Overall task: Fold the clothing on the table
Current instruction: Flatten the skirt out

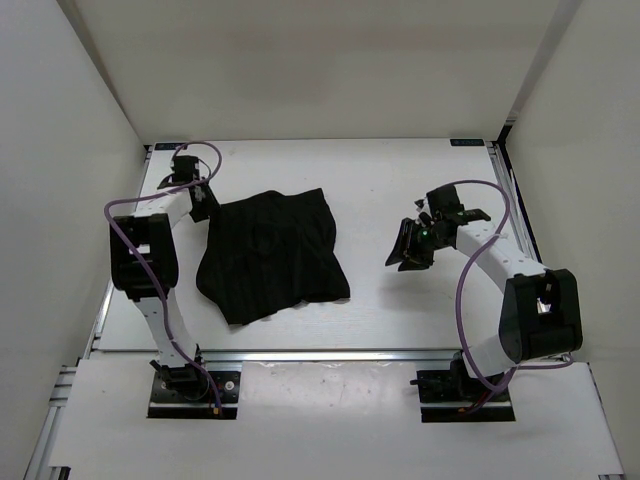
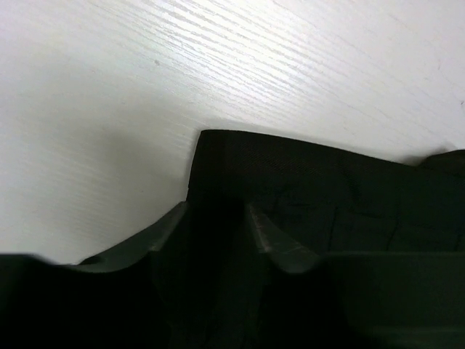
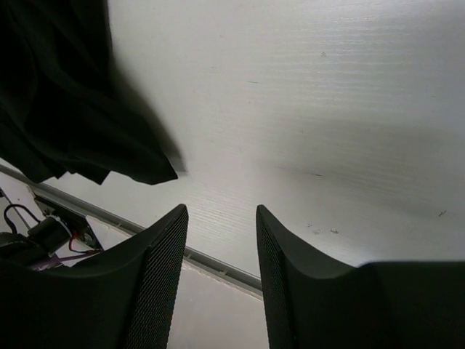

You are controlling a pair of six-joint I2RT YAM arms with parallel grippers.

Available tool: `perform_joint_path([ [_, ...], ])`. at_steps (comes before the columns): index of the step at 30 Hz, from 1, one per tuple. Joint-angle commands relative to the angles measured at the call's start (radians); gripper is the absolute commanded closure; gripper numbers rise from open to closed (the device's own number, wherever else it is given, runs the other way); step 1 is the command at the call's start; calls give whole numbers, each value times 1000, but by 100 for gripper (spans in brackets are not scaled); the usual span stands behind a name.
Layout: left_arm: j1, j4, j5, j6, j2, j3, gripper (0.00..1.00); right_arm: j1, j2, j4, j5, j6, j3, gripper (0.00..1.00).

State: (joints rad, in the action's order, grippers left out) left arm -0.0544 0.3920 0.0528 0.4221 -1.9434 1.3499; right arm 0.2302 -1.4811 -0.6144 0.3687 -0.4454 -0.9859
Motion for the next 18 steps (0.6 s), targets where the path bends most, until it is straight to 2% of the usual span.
perform_joint_path([
  [1,8,-18,10,-19,12,-9,57,-2,-2,-15,-5,-12,-37,52],
  [2,13,-28,-1,-14,5,-17,69,-3,-10,-18,-5,-6,-43,52],
  [3,16,-28,1,-11,-2,-17,75,-5,-2,-21,-4,-7,-43,52],
  [4,21,-36,2,-9,-8,-26,76,-5,1,-21,-11,-1,-39,52],
  [8,39,-33,24,-25,-22,-29,74,-6,-4,-18,-2,-4,-46,52],
  [9,42,-25,16,-26,-17,-18,69,-9,7,-21,-2,-12,-46,52],
  [10,44,-30,22,-25,-15,-21,60,-15,5,-19,-2,-3,-42,52],
  [12,44,-27,25,-26,-9,-12,56,-12,8,-16,-4,-1,-45,51],
  [14,41,-25,24,-36,-9,-6,57,-6,8,-19,-2,-1,-42,53],
  [17,42,-27,16,-48,-17,-15,67,-17,10,-16,1,-1,-42,52],
  [18,39,-27,16,-49,-14,-20,78,-15,13,-18,-8,-9,-40,52],
])
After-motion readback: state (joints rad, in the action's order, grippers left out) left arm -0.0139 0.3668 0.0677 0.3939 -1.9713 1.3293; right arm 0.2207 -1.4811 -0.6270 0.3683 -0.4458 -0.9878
